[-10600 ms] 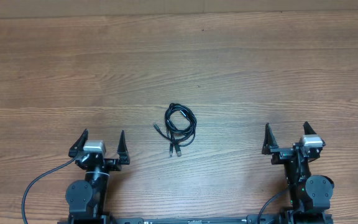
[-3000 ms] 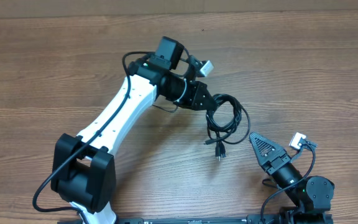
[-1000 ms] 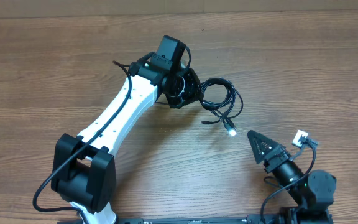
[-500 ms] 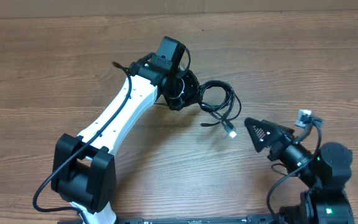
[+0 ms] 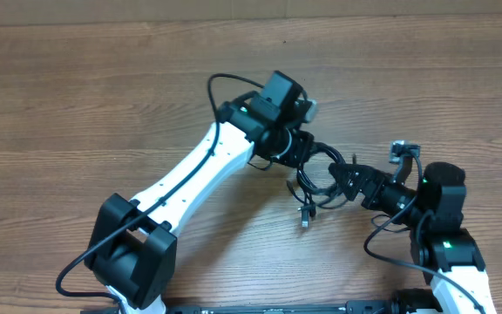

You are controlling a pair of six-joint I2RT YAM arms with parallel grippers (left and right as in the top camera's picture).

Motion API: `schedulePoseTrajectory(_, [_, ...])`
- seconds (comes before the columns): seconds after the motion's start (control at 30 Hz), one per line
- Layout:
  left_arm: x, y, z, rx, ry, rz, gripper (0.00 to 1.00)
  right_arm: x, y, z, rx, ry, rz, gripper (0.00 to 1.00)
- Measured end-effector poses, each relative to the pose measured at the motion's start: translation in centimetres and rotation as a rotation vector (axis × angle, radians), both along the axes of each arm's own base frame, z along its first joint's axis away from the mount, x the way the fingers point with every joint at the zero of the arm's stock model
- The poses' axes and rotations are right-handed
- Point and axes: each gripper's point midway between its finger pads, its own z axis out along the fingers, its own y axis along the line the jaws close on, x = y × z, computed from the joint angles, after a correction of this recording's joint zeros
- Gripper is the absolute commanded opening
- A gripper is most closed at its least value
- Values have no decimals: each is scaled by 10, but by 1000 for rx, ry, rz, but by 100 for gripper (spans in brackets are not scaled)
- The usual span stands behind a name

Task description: Untangle cables

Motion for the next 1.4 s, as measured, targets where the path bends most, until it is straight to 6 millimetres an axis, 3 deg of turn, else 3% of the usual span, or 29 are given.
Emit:
schedulePoseTrajectory(0.07, [-4, -4, 0, 8, -32, -55, 4, 0, 1, -8, 3, 31, 11, 70])
schedulePoseTrajectory(0.23, [-2, -3, 0, 11, -62, -91, 4, 1, 4, -23, 10, 94, 31, 35])
schedulePoseTrajectory(0.47, [-2, -17, 11, -78, -77, -135, 4, -3, 9, -23, 30, 99, 70, 5])
schedulePoseTrajectory(0.73, [7, -27, 36, -264, -50, -144, 4, -1, 9, -19, 8, 59, 87, 4])
schedulePoseTrajectory(1.13, [13, -15, 52, -379, 471, 311, 4, 4, 8, -14, -19, 19, 88, 4])
schedulePoseTrajectory(1.23, [13, -15, 54, -386, 570, 399, 19, 5, 7, -15, -26, 21, 80, 4])
schedulePoseTrajectory(1.27, [13, -15, 55, -386, 602, 430, 29, 5, 7, -15, -30, 22, 78, 4])
schedulePoseTrajectory(1.37, [25, -8, 55, -395, 617, 502, 66, 4, 2, -24, -55, 52, 54, 4])
schedulePoseTrajectory(1.4, [31, -3, 54, -395, 606, 520, 86, 4, 1, -26, -61, 57, 48, 4])
